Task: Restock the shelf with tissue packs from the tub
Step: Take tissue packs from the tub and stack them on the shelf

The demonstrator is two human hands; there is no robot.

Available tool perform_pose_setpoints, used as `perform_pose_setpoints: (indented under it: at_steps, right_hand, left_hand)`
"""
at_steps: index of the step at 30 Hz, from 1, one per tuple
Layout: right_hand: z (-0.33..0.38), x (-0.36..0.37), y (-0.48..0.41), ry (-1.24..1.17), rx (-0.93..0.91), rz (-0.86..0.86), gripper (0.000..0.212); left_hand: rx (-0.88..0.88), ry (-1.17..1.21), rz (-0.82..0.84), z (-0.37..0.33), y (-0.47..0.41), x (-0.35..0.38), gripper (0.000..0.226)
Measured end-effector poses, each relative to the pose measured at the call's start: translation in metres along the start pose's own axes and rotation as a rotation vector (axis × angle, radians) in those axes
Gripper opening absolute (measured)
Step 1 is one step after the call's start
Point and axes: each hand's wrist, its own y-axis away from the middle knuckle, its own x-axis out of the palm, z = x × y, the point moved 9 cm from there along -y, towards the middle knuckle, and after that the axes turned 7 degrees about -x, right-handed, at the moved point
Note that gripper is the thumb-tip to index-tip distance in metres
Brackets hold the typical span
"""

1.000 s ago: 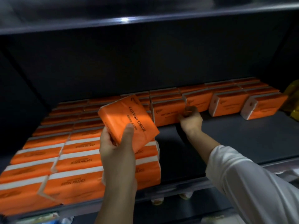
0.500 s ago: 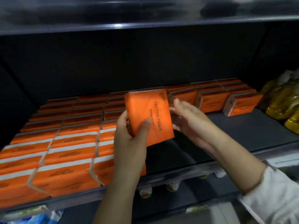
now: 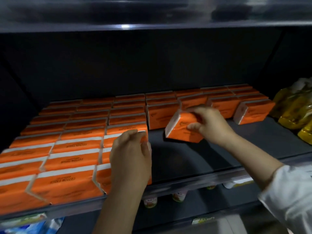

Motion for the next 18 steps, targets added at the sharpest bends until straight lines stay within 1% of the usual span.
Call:
perform_pose_setpoints:
  at_steps: [2, 7, 11, 14, 18]
  right_hand:
    - [0.010, 0.020, -0.009, 0.039, -0.041, 0.077, 0.051]
    - [0.030, 0.052, -0.030, 0.149, -0.084, 0.147, 0.053]
    - [0.041, 0.063, -0.043, 0.238, -0.117, 0.081, 0.050]
    - [0.038, 0.074, -0.048, 0.319, -0.087, 0.070, 0.047]
    - [0.036, 0.074, -0.043, 0.229, -0.068, 0.028, 0.049]
  left_hand:
    - [0.013, -0.007, 0.009, 0.002, -0.001, 0.005, 0.030]
    - [0.035, 0.005, -0.009, 0.004, -0.001, 0.003, 0.024]
    - [0.050, 0.009, -0.018, 0.005, -0.001, 0.003, 0.024]
    - [0.045, 0.008, -0.017, 0.005, -0.001, 0.005, 0.024]
    - [0.048, 0.030, -0.029, 0.008, -0.003, 0.006, 0.024]
